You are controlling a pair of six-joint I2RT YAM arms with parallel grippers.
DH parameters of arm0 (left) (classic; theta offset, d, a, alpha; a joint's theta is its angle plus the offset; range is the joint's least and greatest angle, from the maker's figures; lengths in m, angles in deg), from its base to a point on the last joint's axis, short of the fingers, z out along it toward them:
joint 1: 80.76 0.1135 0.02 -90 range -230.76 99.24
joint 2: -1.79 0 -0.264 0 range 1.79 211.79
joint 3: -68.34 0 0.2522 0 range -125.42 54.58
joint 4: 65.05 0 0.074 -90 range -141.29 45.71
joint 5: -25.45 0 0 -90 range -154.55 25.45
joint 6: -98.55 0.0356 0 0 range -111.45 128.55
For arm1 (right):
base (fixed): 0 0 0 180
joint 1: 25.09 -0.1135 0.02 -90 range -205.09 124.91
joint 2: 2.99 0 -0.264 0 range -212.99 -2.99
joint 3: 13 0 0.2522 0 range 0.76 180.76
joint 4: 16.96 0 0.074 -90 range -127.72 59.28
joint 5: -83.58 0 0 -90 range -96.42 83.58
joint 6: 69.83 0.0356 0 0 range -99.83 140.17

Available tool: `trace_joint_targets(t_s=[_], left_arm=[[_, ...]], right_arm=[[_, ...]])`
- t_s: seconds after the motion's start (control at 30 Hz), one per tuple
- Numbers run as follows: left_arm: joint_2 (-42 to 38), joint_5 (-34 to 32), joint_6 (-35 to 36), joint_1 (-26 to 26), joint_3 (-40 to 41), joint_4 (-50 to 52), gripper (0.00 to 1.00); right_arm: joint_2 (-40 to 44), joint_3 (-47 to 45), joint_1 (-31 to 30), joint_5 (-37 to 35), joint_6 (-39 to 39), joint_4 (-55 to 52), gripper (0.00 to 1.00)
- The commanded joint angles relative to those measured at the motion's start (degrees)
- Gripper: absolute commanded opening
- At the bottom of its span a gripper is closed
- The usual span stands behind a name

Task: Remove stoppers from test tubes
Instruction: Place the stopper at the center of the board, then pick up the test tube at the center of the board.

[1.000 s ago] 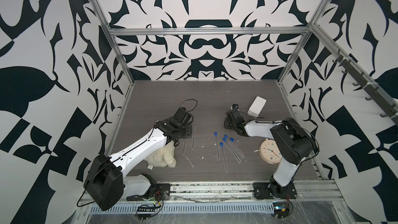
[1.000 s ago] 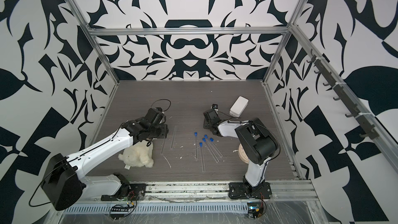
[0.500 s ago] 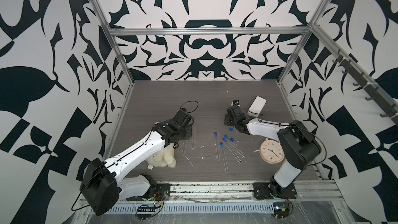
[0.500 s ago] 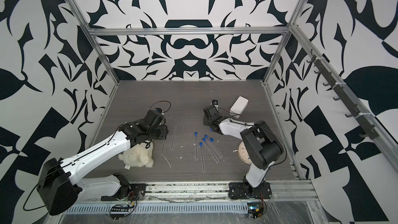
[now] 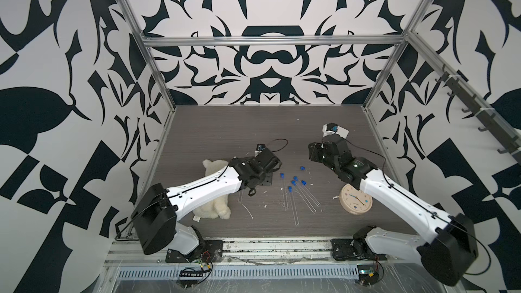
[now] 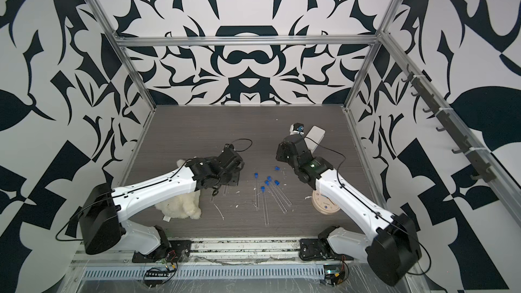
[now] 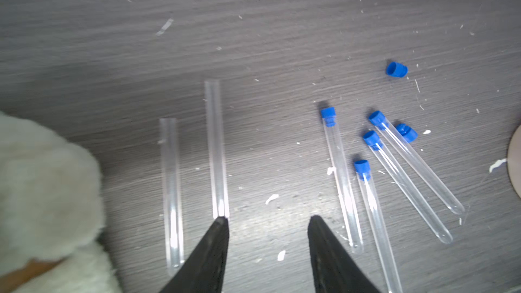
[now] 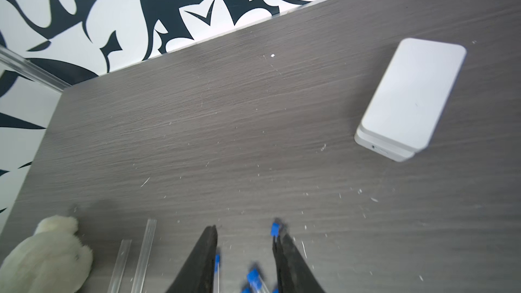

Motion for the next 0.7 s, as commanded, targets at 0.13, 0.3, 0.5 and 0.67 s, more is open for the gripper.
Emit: trace_joint_targets(t_s=[0.13, 0.3, 0.5, 0.67], left_arm=[[11.34, 0.5, -6.23, -4.15, -8.23, 1.17, 0.51], [17.73, 1.86, -7.14, -5.33, -12.65, 2.65, 0.52], [21.68, 2.98, -7.06, -5.47, -14.65, 3.08, 0.5], [23.51, 3.65, -6.82, -5.47, -14.87, 3.25, 0.48]], right_arm=[[10.82, -3.83, -0.33, -1.21, 2.14, -8.82, 0.34], [13.84, -4.79, -0.29, -2.17, 1.96, -11.27, 0.33], [14.79, -5.31, -0.32, -2.39, 1.84, -11.69, 0.33], [14.07, -5.29, -0.33, -1.77, 1.87, -11.43, 0.31]])
